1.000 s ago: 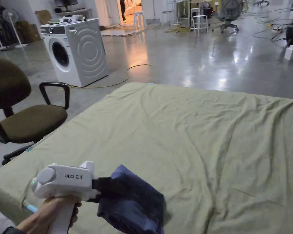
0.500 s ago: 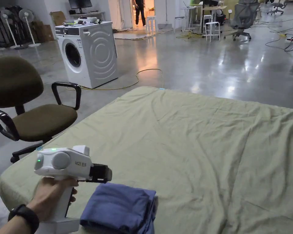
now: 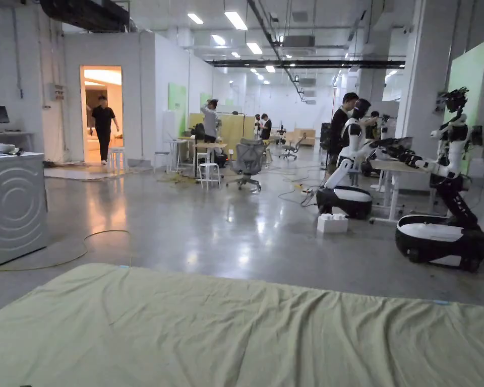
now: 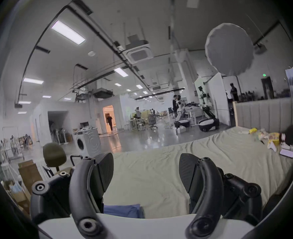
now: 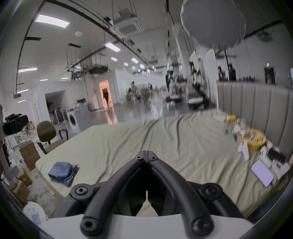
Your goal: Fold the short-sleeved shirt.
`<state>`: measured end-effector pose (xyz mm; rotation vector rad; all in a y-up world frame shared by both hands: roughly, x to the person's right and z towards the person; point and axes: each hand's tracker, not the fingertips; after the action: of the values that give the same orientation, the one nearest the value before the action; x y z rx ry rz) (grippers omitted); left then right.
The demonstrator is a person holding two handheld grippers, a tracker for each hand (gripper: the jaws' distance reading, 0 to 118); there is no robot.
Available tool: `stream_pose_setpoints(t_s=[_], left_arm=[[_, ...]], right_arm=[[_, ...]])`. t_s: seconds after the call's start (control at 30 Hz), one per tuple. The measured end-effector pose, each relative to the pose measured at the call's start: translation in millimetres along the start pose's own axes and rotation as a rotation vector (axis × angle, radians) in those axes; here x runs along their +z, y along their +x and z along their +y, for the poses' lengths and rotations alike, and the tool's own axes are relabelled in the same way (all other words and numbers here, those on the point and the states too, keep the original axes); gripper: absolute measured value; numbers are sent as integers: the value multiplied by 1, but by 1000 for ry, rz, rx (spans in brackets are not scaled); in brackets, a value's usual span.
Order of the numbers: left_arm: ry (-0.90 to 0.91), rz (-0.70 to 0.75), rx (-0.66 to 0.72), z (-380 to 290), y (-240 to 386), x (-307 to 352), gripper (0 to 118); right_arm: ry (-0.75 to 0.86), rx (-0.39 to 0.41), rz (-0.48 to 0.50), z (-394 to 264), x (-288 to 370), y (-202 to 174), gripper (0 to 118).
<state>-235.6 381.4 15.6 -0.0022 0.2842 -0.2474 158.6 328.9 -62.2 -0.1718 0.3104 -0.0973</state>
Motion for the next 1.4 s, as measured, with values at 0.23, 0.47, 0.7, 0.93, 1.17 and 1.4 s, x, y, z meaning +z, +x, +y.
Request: stream_pose_setpoints(t_s=[0.23, 0.47, 0.7, 0.93, 1.17, 1.4], left_arm=[[18, -78, 64, 15, 35, 11, 5], [-10, -118, 191, 17, 26, 16, 0], [3, -147, 208, 20, 26, 15, 0], [-2, -153, 200, 20, 28, 12, 0], [1, -149, 193, 22, 29, 12, 0], [29, -164, 191, 22, 32, 15, 0]], right_arm=[[136, 170, -38, 27, 20, -10, 0], [112, 105, -70, 19, 19, -3, 0], [144, 148, -75, 22, 17, -8, 0], [120, 98, -63, 22, 15, -8, 0], [114, 103, -59, 21, 13, -12, 0], [110, 110, -53, 21, 13, -14, 0]])
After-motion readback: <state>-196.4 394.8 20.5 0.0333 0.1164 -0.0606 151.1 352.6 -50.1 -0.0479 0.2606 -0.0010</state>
